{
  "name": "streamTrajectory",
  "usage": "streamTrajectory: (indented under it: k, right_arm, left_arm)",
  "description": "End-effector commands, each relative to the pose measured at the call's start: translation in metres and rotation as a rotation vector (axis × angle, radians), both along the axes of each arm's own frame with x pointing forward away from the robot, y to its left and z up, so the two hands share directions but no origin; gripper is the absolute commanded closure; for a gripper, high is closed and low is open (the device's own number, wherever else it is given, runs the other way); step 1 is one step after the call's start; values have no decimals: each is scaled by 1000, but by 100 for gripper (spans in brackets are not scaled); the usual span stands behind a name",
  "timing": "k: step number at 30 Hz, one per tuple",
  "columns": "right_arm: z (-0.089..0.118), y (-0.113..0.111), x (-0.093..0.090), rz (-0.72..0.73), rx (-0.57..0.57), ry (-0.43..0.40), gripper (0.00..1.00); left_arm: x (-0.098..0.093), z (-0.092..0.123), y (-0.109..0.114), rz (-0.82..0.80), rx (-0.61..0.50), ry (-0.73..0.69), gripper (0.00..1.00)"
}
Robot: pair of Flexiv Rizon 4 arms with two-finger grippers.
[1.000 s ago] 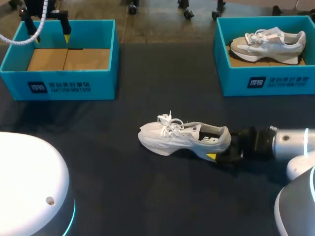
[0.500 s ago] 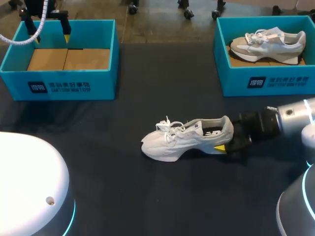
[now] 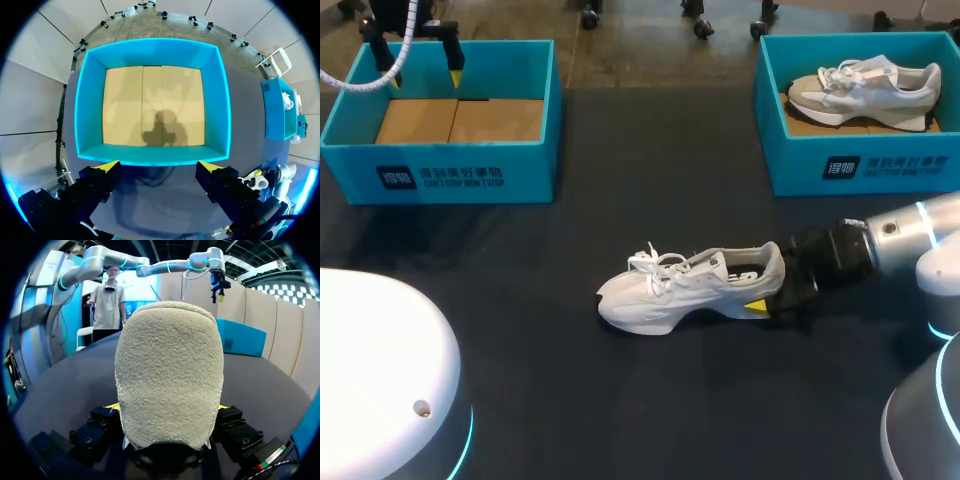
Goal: Take the shoe out of the shoebox, open the shoe tongue, remove and reinsert the insole, then place the shoe into the shoebox
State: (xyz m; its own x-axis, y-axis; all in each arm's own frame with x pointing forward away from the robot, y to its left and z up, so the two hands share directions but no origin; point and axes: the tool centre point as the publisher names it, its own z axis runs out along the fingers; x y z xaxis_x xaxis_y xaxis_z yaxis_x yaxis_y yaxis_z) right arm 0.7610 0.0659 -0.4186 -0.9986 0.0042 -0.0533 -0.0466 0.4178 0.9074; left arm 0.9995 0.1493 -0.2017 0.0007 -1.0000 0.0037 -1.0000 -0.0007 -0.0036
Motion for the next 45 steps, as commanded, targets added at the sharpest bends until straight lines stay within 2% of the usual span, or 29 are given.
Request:
streamTrajectory:
  k: [1, 10, 20, 45]
  right_arm:
    - [4, 8, -9, -63, -8, -27, 100]
    - [4, 14, -20, -138, -8, -38, 100]
    - [-5, 13, -14, -156, -31, -34, 100]
    - [-5, 13, -14, -156, -31, -34, 100]
  left_arm:
    - [0, 1, 0, 0, 2, 1, 0]
    - [0, 1, 0, 0, 2, 1, 0]
    - [0, 1, 0, 0, 2, 1, 0]
    - [0, 1, 0, 0, 2, 1, 0]
